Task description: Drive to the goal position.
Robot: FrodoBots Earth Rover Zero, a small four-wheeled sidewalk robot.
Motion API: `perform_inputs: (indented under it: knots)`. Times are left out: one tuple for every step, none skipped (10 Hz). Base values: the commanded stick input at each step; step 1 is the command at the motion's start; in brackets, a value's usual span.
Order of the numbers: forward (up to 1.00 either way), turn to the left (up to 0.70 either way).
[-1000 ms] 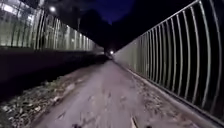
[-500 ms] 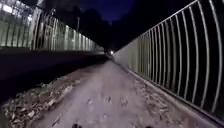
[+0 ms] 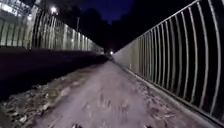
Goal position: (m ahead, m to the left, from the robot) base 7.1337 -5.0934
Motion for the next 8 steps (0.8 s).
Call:
perform_inputs:
  knots:
    - [0.3,0.01]
    - [0.3,0.01]
    - [0.3,0.01]
    - [0.3,0.01]
    - [0.3,0.01]
    - [0.3,0.01]
    - [0.3,0.01]
    - [0.3,0.01]
